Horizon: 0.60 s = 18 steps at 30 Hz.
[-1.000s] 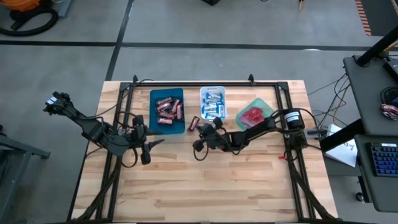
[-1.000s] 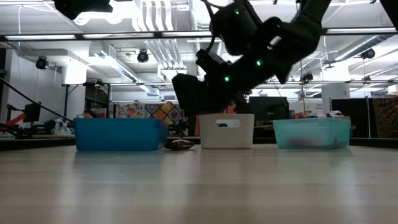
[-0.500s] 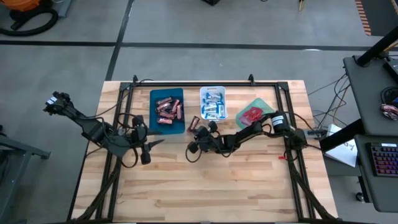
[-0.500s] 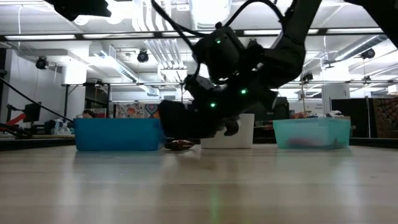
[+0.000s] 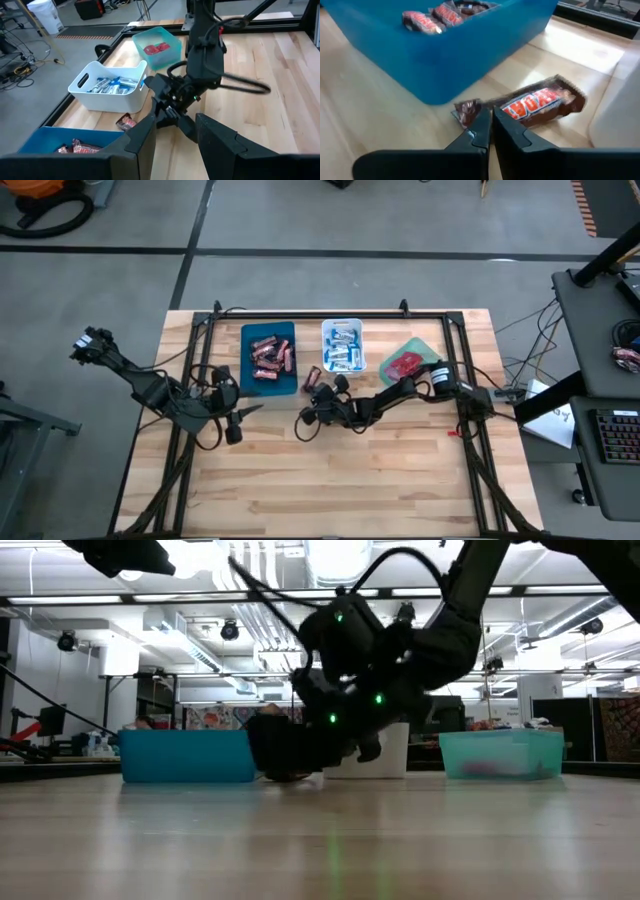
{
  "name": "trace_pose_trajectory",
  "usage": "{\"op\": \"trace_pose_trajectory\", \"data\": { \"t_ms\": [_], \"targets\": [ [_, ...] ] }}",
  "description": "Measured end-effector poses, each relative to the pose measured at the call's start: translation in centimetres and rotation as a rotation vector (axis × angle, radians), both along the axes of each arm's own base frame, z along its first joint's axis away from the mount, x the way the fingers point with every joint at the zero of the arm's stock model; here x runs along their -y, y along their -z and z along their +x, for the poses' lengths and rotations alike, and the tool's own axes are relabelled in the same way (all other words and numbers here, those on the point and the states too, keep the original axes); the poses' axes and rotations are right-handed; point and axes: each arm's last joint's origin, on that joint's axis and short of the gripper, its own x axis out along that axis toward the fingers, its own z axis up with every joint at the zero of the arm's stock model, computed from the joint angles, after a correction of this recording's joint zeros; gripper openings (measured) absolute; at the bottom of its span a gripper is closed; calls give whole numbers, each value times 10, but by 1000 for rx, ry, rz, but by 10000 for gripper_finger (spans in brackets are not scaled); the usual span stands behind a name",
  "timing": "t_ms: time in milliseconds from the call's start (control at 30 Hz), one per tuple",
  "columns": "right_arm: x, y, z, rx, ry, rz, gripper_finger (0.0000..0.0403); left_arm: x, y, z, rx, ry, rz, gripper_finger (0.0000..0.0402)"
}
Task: Sort candy
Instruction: Put the brown chocolate into the blue bin
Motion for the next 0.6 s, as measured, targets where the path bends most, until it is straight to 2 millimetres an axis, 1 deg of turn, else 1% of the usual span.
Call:
{"op": "trace_pose_trajectory", "data": {
  "t_ms": [33,133,333,500,600],
  "targets": [
    [0,4,0,-8,2,-2,13,0,0,0,0,0,0,123],
    [0,7,4,-5,-12,7,13,0,0,0,2,-1,-1,123],
    [-10,3,4,-31,-57,34,13,0,0,1,0,-4,-7,123],
    [-20,1,2,-65,-116,139,13,1,1,1,0,-6,-8,123],
    [-33,-3,0,-83,-169,216,13,1,2,2,-2,-7,-13,123]
  ]
}}
